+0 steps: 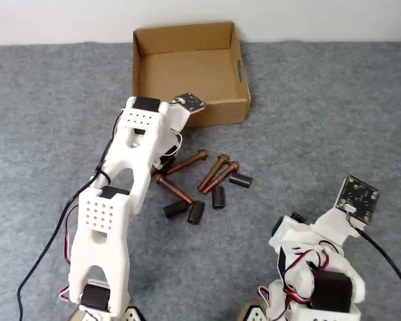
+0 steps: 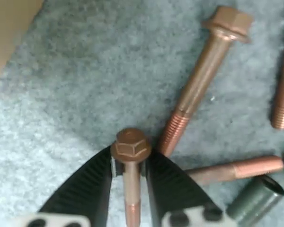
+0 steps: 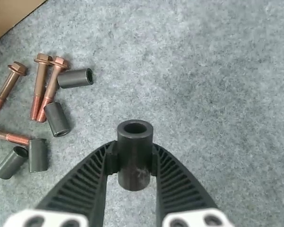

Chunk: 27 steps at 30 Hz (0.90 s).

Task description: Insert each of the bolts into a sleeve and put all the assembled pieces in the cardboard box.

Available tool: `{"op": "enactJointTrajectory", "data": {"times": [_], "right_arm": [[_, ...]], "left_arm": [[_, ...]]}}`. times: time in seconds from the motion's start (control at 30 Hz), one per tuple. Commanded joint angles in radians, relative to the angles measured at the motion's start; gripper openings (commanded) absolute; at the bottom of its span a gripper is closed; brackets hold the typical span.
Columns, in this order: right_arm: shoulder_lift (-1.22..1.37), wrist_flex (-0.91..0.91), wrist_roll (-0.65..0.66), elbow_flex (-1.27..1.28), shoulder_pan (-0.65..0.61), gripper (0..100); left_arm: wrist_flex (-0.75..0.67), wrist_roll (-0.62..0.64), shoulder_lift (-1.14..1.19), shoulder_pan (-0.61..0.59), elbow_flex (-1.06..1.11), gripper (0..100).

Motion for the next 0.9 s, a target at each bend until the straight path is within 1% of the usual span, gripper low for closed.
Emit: {"op": "enactJointTrajectory", "data": {"times": [0.0,0.07,0.13,0.2,0.3,0.33,0.5,0.6,0.73,0.87], "right_arm": [[0.004,-0.015,0.008,-0.028,0.008,0.8],[0.004,-0.012,0.008,-0.035,0.004,0.8],[0.004,-0.01,0.008,-0.035,0.002,0.8],[0.004,-0.005,0.009,-0.035,-0.007,0.8],[0.004,-0.005,0.026,-0.041,-0.053,0.8],[0.004,-0.005,0.026,-0.049,-0.07,0.8],[0.004,-0.005,0.029,-0.058,-0.143,0.8],[0.004,-0.01,0.029,-0.068,-0.211,0.8],[0.004,-0.018,0.072,-0.1,-0.326,0.8],[0.004,-0.018,0.112,-0.146,-0.418,0.8]], "left_arm": [[0.091,0.043,-0.127,-0.009,-0.022,0],[0.129,0.084,-0.209,-0.015,-0.013,0],[0.137,0.138,-0.305,-0.014,0.041,0],[0.135,0.144,-0.43,-0.009,0.154,0],[0.13,0.153,-0.628,0.028,0.357,0],[0.129,0.175,-0.69,0.041,0.418,0],[0.097,0.373,-0.964,0.068,0.688,0],[0.095,0.399,-1.089,0.068,0.82,0],[0.006,0.446,-1.298,0.057,0.99,0],[-0.157,0.485,-1.588,0.069,1.159,0]]}}
